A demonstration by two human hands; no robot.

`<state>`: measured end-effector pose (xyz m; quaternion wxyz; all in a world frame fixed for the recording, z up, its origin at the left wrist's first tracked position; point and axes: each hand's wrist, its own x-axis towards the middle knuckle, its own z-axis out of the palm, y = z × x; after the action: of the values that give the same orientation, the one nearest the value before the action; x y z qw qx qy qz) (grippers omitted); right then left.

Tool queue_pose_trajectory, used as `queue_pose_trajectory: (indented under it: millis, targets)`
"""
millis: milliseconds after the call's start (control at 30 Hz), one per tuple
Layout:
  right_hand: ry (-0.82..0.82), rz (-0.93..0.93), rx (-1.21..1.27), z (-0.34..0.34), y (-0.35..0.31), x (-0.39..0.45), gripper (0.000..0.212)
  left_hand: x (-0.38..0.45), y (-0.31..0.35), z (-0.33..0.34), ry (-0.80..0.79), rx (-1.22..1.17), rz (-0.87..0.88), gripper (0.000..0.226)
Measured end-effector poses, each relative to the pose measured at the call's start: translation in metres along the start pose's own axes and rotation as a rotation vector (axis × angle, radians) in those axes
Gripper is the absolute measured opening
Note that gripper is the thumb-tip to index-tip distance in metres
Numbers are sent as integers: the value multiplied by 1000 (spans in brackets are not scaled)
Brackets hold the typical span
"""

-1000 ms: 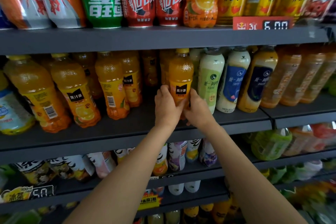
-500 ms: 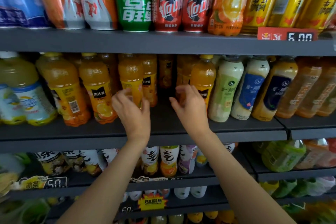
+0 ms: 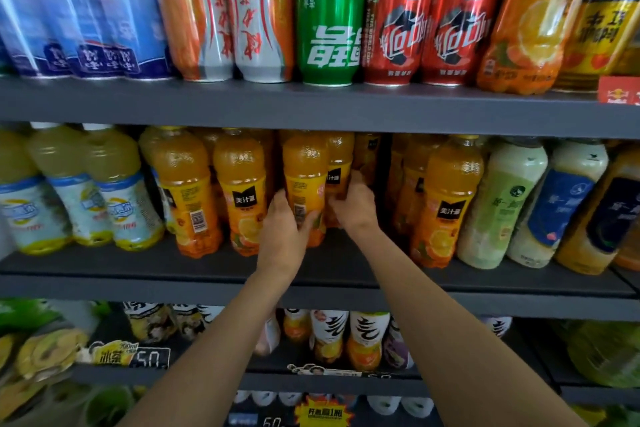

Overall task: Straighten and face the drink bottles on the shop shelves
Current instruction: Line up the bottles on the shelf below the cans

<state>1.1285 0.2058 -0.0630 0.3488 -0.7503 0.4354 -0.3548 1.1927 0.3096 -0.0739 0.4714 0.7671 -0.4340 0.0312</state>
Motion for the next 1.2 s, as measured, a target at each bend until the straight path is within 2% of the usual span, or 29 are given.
queue_pose_trajectory:
  millis: [100,200,367,533,667,867,1033,1200]
  targets:
    - [99,-10,-27,4,8,-2,42,2,-2,0,-24,31,0,49]
    - [173,82,-19,-2,14,4,52,5,-1,-2,-51,56,-16,49]
    - [135,205,78,-13,20,24,55,3,-1,-2,-61,62,-18,52]
    - [155,219,64,-13,17,29,58,3,-3,-3,-63,57,-3,52]
    - [130,224,-38,-15,19,34,71,3,-3,-3,-61,56,3,52]
    - [-7,264,224,-27,15,35,40,3,-3,-3,-68,64,-5,51]
    - [91,204,109,-24,20,31,40,2,-2,-2,-70,67,1,51]
    - [-9,249,194,-24,17,36,43,2,-1,-2,-68,58,-3,51]
